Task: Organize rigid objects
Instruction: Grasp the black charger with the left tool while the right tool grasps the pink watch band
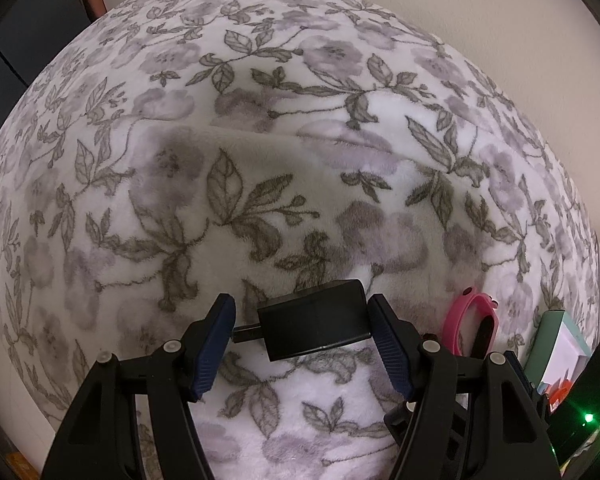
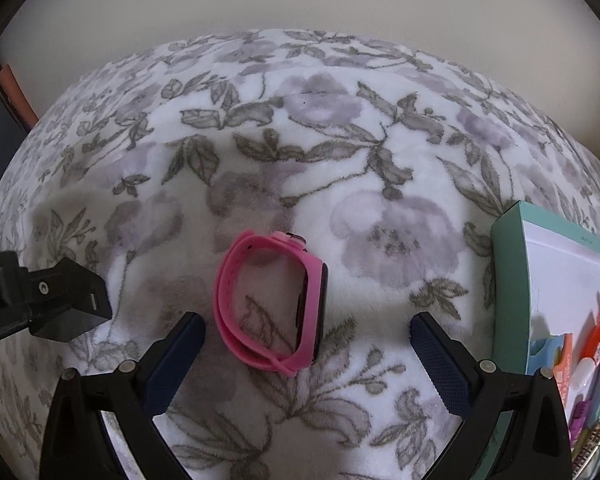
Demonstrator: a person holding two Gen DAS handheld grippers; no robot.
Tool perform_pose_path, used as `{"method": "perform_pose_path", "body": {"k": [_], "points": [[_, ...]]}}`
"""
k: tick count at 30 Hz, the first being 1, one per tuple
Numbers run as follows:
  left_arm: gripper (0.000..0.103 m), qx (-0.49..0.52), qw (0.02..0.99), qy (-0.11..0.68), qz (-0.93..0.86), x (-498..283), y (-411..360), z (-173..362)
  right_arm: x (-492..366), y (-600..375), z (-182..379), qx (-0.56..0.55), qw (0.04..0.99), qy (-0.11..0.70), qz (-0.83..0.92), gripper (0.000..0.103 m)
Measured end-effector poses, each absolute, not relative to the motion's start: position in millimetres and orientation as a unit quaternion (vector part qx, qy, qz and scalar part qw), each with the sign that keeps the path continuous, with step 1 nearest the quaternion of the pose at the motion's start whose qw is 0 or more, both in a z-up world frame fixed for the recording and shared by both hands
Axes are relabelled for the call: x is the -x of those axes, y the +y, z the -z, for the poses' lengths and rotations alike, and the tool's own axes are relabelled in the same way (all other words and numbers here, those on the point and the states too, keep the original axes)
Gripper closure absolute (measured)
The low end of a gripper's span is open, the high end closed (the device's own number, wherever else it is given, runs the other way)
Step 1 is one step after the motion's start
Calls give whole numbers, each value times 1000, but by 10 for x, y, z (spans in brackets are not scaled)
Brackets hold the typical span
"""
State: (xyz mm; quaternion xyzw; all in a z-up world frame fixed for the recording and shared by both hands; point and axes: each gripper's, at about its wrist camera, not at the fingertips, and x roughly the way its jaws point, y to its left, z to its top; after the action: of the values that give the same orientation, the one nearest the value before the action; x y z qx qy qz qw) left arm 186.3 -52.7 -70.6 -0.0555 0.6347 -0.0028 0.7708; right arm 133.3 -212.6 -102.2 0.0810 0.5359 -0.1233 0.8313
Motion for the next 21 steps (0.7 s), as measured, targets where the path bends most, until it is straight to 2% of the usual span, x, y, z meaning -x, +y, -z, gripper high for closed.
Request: {"method": "perform_pose_path", "body": {"k": [11, 17, 21], "points": [[33, 53, 770, 635, 1, -1854, -530, 701, -1263, -2086, 1009, -78, 836, 527, 128, 1], [33, 51, 770, 635, 1, -1858, -531, 698, -1279, -2082, 963, -75, 836, 528, 127, 12], [33, 51, 770, 635, 1, -1855, -532, 698, -1265, -2071, 906, -78, 840, 525, 116, 29]]}}
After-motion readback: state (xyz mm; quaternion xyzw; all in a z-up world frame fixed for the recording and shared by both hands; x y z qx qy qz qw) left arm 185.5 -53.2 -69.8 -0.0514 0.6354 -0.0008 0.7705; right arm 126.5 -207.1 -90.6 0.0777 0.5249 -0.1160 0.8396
